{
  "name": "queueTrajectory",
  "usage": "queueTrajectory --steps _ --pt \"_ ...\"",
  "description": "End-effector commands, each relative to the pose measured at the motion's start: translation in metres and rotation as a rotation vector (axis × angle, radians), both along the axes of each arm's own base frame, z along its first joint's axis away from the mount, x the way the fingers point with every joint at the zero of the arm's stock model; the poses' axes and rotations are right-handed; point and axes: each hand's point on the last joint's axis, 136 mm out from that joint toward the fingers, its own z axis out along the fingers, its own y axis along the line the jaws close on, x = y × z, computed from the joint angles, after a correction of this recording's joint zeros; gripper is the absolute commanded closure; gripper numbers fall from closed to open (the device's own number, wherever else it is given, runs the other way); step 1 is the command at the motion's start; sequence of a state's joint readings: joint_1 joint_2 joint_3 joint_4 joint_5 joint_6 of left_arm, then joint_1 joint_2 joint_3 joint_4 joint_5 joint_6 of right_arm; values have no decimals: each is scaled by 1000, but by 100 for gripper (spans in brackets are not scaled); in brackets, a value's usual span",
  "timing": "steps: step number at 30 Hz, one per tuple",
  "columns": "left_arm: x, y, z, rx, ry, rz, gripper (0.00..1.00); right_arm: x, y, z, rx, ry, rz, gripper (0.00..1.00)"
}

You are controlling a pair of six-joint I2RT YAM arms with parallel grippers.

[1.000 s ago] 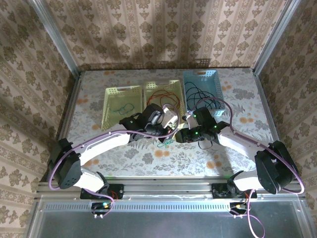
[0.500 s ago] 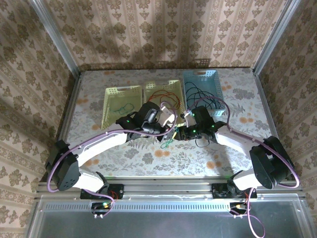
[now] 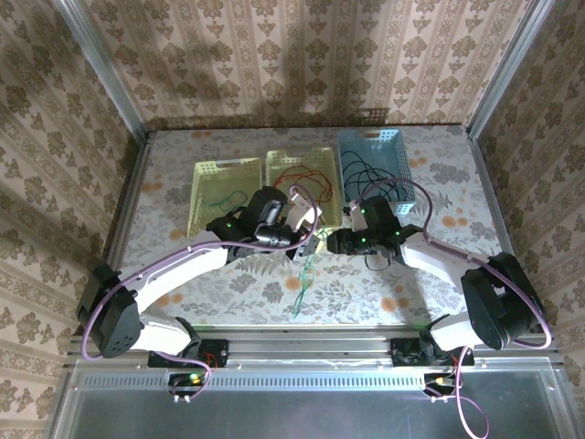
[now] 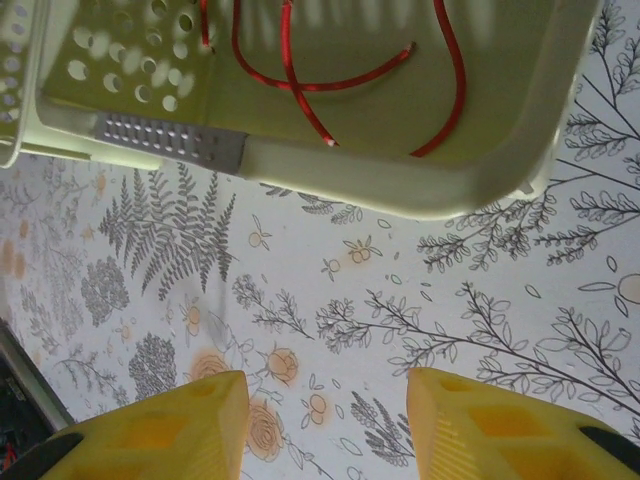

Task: Untangle the cables

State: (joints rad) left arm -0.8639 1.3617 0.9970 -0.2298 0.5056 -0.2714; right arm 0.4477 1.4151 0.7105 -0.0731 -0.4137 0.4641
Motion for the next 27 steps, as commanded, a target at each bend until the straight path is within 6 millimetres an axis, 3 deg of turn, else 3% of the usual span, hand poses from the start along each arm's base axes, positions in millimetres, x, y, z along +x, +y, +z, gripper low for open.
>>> queueTrajectory --steps 1,10,17,27 --pt "-6 -3 16 -62 7 -24 100 -2 4 7 34 -9 7 53" --pt "7 2 9 -37 -39 33 100 -29 -8 10 -13 -2 53 53" --pt "41 26 -51 179 -72 220 100 -41 -24 -8 -137 15 33 52" --pt "14 37 -93 353 -17 200 100 -64 -4 -42 -332 52 182 51"
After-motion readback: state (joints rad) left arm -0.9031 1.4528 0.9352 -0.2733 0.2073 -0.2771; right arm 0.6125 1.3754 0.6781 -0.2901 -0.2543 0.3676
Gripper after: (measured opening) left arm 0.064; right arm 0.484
